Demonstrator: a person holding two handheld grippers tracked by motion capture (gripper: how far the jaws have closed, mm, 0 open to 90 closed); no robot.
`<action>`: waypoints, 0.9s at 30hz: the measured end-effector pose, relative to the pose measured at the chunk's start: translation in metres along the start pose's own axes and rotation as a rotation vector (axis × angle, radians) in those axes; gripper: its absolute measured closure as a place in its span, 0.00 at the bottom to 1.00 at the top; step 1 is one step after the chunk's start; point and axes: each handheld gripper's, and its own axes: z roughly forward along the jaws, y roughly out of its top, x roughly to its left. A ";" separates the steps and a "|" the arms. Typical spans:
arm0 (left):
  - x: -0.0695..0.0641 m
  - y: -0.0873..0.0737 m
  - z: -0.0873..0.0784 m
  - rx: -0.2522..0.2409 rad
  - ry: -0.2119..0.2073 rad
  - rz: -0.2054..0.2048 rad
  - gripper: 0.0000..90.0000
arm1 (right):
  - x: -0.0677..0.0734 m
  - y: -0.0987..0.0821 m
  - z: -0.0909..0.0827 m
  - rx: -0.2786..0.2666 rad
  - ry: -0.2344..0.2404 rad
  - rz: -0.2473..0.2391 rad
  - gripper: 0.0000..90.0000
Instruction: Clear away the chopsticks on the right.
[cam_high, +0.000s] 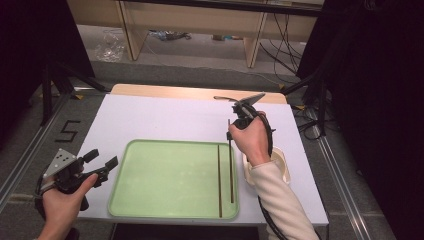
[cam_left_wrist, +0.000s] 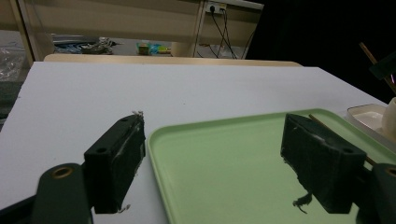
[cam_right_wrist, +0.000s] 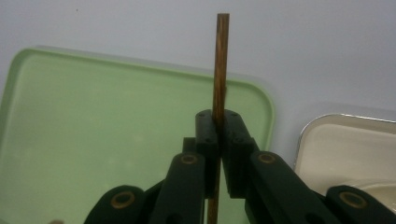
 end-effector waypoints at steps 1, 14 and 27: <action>0.000 0.000 0.000 -0.001 0.000 0.000 0.24 | -0.002 0.000 0.001 -0.004 0.003 -0.028 0.97; 0.000 0.000 0.001 0.003 -0.003 0.001 0.24 | -0.005 0.001 0.011 0.009 -0.010 -0.021 0.97; 0.000 0.000 0.001 0.004 -0.002 0.000 0.24 | -0.007 0.002 0.017 0.036 -0.028 -0.043 0.97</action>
